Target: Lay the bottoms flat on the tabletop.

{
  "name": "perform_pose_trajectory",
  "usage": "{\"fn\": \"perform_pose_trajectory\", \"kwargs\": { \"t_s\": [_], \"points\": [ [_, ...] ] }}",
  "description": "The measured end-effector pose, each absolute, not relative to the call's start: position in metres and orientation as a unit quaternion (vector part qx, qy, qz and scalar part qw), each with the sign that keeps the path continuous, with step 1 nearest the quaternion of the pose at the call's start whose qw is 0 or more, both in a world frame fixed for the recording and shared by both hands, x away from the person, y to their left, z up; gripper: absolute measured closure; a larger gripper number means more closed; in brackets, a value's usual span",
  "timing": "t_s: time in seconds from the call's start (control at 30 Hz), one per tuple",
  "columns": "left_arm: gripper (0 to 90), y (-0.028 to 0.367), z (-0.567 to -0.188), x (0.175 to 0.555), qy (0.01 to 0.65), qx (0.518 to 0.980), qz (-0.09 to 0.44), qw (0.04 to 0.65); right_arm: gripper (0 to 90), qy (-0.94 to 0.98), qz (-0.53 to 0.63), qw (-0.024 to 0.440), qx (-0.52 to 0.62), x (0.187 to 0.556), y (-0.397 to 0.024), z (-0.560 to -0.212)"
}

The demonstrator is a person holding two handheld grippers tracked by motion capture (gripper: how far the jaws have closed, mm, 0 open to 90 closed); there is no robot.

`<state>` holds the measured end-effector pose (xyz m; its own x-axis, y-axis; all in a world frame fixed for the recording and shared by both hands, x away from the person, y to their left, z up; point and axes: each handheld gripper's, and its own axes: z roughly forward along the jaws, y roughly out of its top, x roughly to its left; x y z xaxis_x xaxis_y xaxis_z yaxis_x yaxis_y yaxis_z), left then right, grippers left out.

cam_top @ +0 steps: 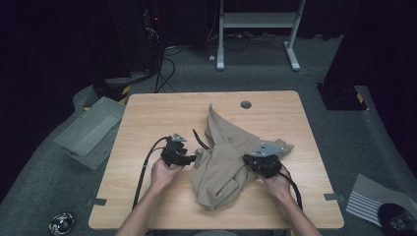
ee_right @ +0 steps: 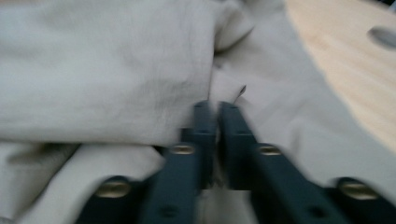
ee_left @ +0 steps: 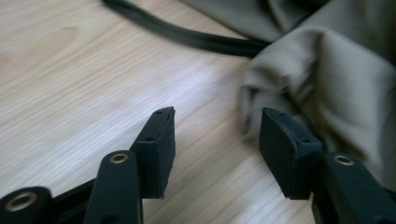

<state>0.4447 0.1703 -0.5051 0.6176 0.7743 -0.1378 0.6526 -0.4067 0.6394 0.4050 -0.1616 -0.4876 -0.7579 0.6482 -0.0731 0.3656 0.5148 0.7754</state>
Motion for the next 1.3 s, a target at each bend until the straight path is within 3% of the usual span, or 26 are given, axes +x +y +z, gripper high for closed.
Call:
{"fn": "perform_pose_trajectory", "kwargs": {
  "t_s": [0.1,0.2,0.33,0.47,0.53,0.63,0.67,0.77,0.9,1.0,1.3],
  "points": [
    [67.6,0.164,-0.502,0.445,0.410,0.838,0.083,0.351,55.2,0.847,0.405,0.172,0.298,0.406,-0.156,-0.482],
    [87.7,0.158,-0.494,0.442,0.395,0.833,0.080,0.379,44.7,0.842,0.429,0.163,0.285,0.405,-0.148,-0.469],
    [89.4,0.151,-0.490,0.440,0.381,0.836,0.072,0.387,39.5,0.852,0.427,0.153,0.260,0.406,-0.126,-0.458],
    [89.6,0.144,-0.486,0.440,0.366,0.839,0.071,0.397,37.6,0.877,0.381,0.135,0.261,0.421,-0.097,-0.469],
    [89.5,0.142,-0.484,0.439,0.357,0.841,0.071,0.400,46.8,0.888,0.358,0.115,0.265,0.429,-0.088,-0.478],
    [89.5,0.140,-0.482,0.437,0.347,0.845,0.074,0.400,84.8,0.902,0.332,0.095,0.260,0.434,-0.082,-0.490],
    [89.4,0.142,-0.482,0.436,0.348,0.844,0.077,0.401,87.2,0.902,0.337,0.095,0.254,0.433,-0.084,-0.489],
    [86.0,0.152,-0.482,0.438,0.367,0.830,0.077,0.412,88.0,0.890,0.369,0.119,0.240,0.422,-0.093,-0.472],
    [65.1,0.167,-0.486,0.443,0.410,0.814,0.074,0.404,88.0,0.859,0.432,0.153,0.228,0.406,-0.116,-0.440],
    [57.6,0.164,-0.490,0.442,0.415,0.830,0.100,0.358,88.0,0.843,0.458,0.166,0.228,0.401,-0.129,-0.425],
    [40.7,0.136,-0.508,0.441,0.408,0.847,0.083,0.330,87.9,0.837,0.463,0.172,0.234,0.404,-0.136,-0.422]
  ]
}}
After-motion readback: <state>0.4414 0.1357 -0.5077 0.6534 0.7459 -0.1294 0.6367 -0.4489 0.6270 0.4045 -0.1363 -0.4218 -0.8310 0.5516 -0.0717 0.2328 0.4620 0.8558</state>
